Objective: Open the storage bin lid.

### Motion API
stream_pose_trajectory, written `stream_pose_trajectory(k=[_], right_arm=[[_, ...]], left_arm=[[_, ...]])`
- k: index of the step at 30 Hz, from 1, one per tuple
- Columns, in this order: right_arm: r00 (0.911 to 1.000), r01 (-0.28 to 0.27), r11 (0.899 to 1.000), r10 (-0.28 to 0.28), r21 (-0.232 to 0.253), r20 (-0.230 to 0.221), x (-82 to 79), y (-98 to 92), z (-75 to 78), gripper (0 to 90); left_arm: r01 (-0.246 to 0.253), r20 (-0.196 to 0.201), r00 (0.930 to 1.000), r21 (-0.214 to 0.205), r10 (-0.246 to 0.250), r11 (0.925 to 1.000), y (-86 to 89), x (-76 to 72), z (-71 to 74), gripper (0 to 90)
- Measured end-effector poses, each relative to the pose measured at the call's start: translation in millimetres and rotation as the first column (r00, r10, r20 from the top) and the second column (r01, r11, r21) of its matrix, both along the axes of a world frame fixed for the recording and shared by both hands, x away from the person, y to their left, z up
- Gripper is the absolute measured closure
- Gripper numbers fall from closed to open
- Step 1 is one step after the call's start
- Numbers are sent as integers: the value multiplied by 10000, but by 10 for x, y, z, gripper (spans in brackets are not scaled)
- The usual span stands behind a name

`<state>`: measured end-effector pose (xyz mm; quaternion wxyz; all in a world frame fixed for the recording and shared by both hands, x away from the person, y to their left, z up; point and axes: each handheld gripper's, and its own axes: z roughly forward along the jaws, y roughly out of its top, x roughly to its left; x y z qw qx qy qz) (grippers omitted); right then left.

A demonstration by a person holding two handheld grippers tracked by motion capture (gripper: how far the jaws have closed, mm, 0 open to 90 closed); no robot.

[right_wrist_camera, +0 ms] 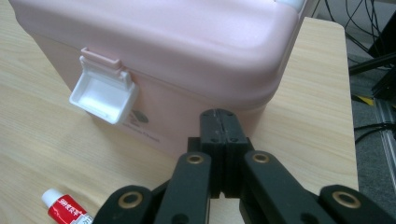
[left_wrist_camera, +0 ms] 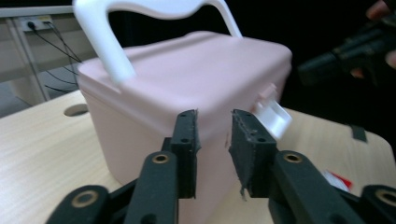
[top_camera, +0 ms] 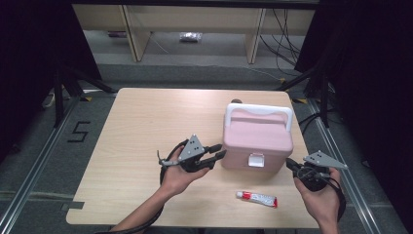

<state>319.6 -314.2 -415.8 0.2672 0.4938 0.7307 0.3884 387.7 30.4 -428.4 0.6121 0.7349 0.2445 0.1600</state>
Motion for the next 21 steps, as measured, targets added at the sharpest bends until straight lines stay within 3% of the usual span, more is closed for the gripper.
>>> stream_pose_trajectory(k=[5,6,8,9,11,14,16,21], right_arm=[[10000,26,10000,-26,17,-7,-7,0,-1,900],[9996,183,9993,-176,320,-234,-25,26,-1,900],[9995,192,9993,-183,332,-254,-33,26,1,900],[10000,1,10000,-1,11,40,-17,-3,-2,900],[10000,30,10000,-30,-72,66,-23,-15,2,900],[10000,45,10000,-45,-28,28,-24,-21,0,900],[9995,196,9995,-189,255,-267,-43,5,-4,900],[9995,167,9994,-159,305,-263,-41,16,-13,900]], left_arm=[[-596,-31,9982,77,597,9982,-107,258,175,625],[-747,-104,9971,114,749,9971,-130,319,195,618],[-961,-363,9947,142,965,9953,-171,437,223,584],[-1116,-456,9927,130,1120,9937,-190,492,231,567],[-1323,-562,9895,145,1329,9911,-233,584,239,539],[-1427,-789,9866,50,1426,9898,-282,687,246,526],[-1524,-880,9844,52,1523,9883,-310,737,248,527],[-1684,-1259,9780,-61,1663,9857,-347,844,258,545]])
